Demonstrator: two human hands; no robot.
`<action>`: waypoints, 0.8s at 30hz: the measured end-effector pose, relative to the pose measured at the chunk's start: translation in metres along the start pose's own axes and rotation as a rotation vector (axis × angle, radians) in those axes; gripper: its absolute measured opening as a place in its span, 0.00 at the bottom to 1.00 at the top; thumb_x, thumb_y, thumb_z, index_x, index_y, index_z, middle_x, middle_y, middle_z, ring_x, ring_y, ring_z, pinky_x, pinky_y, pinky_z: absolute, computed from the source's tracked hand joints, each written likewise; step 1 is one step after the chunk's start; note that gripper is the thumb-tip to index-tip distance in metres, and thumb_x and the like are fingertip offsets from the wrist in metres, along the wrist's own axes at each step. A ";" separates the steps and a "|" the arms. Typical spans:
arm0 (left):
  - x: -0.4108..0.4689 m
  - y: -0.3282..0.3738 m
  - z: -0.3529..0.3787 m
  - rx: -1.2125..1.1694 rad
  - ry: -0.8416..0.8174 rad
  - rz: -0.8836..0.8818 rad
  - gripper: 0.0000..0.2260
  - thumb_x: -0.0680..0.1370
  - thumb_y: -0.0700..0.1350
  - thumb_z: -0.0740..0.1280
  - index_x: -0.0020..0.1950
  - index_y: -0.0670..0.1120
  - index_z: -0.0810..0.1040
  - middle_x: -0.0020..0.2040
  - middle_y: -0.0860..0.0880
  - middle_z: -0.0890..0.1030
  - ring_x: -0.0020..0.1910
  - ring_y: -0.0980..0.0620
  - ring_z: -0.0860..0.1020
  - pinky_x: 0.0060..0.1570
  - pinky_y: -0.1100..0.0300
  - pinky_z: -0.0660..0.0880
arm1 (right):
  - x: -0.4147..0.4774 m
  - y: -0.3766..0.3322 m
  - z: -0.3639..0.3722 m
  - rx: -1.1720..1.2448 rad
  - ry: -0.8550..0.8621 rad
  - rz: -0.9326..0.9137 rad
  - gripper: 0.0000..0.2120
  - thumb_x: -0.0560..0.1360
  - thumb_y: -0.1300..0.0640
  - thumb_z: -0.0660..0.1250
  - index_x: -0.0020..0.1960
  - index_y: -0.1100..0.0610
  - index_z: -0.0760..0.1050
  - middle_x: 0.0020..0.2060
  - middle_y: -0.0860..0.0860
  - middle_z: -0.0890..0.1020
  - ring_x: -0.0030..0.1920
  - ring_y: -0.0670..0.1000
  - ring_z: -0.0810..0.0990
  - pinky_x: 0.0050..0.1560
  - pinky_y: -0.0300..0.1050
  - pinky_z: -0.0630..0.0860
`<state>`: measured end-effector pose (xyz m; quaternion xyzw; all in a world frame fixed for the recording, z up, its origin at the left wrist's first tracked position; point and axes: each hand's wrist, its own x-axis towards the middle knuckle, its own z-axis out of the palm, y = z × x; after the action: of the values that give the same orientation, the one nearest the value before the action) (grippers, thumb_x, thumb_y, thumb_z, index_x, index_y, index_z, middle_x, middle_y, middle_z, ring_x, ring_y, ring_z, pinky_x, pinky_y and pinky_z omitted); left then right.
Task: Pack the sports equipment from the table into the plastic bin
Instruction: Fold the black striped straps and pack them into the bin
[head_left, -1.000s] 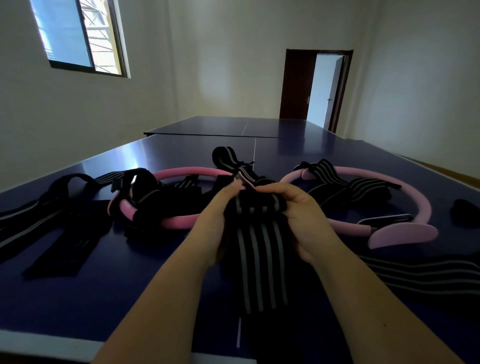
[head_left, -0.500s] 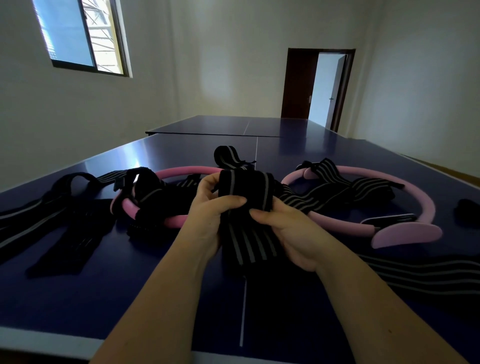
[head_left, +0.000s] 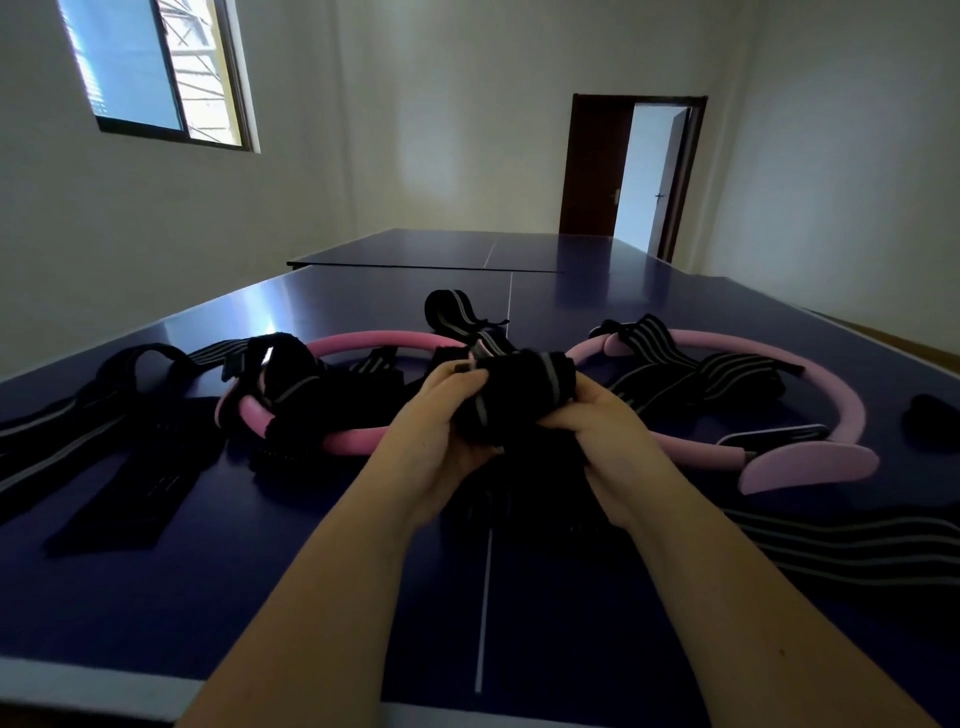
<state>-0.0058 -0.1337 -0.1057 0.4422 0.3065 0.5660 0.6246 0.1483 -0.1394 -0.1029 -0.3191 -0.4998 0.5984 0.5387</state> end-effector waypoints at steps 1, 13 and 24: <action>0.000 0.001 0.000 -0.020 0.018 0.010 0.15 0.83 0.43 0.59 0.67 0.40 0.74 0.59 0.40 0.81 0.56 0.43 0.80 0.52 0.48 0.80 | 0.000 -0.001 0.000 0.058 -0.022 -0.015 0.22 0.78 0.71 0.58 0.63 0.52 0.78 0.57 0.57 0.84 0.55 0.57 0.84 0.51 0.51 0.82; 0.013 -0.004 -0.008 -0.035 0.259 0.050 0.11 0.83 0.45 0.60 0.64 0.45 0.74 0.52 0.42 0.84 0.44 0.47 0.85 0.38 0.54 0.82 | -0.003 0.018 0.007 -0.549 -0.025 -0.478 0.15 0.73 0.63 0.71 0.56 0.48 0.81 0.65 0.48 0.73 0.67 0.48 0.74 0.66 0.52 0.74; 0.016 -0.007 -0.007 -0.012 0.305 0.203 0.05 0.84 0.41 0.60 0.58 0.48 0.73 0.55 0.46 0.82 0.48 0.52 0.84 0.47 0.54 0.83 | 0.001 0.012 0.010 -0.420 0.072 -0.441 0.15 0.73 0.72 0.69 0.47 0.51 0.81 0.59 0.51 0.77 0.49 0.45 0.83 0.53 0.39 0.78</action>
<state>-0.0066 -0.1167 -0.1135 0.3764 0.3479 0.6885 0.5131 0.1345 -0.1401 -0.1111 -0.3283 -0.6504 0.3388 0.5953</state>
